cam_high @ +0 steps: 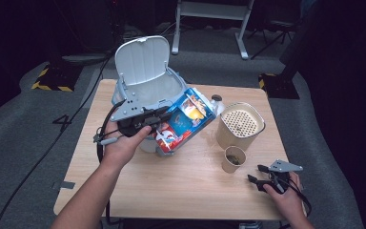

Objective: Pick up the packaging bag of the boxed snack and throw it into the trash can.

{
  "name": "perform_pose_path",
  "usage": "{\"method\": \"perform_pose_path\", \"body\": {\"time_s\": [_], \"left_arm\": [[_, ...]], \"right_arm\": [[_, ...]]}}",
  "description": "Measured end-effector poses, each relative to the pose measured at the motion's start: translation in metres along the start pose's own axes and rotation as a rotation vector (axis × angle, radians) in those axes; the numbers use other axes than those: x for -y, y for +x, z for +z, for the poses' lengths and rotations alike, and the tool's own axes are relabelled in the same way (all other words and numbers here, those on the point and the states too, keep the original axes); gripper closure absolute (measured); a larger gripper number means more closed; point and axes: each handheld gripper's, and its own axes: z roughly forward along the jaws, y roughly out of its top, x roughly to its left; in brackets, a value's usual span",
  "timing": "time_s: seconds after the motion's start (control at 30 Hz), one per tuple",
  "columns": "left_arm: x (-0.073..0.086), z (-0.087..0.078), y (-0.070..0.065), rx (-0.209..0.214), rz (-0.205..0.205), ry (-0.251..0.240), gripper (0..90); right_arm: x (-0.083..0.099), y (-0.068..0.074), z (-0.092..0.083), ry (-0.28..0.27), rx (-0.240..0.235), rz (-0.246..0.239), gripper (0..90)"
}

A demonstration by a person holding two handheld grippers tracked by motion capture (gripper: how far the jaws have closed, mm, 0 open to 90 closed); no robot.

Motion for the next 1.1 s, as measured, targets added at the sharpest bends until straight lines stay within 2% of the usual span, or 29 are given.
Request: {"method": "perform_pose_path", "body": {"time_s": [0.13, 0.3, 0.33, 0.5, 0.6, 0.87, 1.03, 1.07, 1.1], "left_arm": [[-0.012, -0.005, 0.007, -0.026, 0.005, -0.017, 77.3], [-0.019, -0.009, 0.013, -0.042, -0.009, -0.059, 77.7], [-0.024, -0.012, 0.015, -0.06, -0.004, -0.076, 77.7], [-0.032, -0.014, 0.019, -0.078, 0.003, -0.102, 77.7], [-0.038, -0.015, 0.025, -0.118, 0.016, -0.119, 77.7], [-0.048, -0.018, 0.039, -0.176, 0.005, -0.158, 77.7], [-0.054, -0.022, 0.05, -0.227, 0.005, -0.187, 77.7], [-0.055, -0.023, 0.054, -0.254, 0.005, -0.197, 77.7], [-0.055, -0.023, 0.054, -0.254, 0.005, -0.197, 77.7]], "right_arm": [[0.0, 0.0, 0.0, 0.0, 0.001, -0.001, 34.4], [0.0, 0.0, 0.0, 0.0, 0.001, -0.002, 34.3], [0.0, 0.0, 0.0, 0.0, 0.001, -0.002, 34.3], [0.0, 0.0, 0.0, 0.0, 0.001, -0.001, 34.2], [0.0, 0.0, 0.0, 0.0, 0.001, -0.001, 34.3], [0.0, 0.0, 0.0, 0.0, 0.001, -0.001, 34.2], [0.0, 0.0, 0.0, 0.0, 0.0, -0.001, 34.3], [0.0, 0.0, 0.0, 0.0, 0.001, -0.001, 34.2], [0.0, 0.0, 0.0, 0.0, 0.001, -0.001, 34.2]]}}
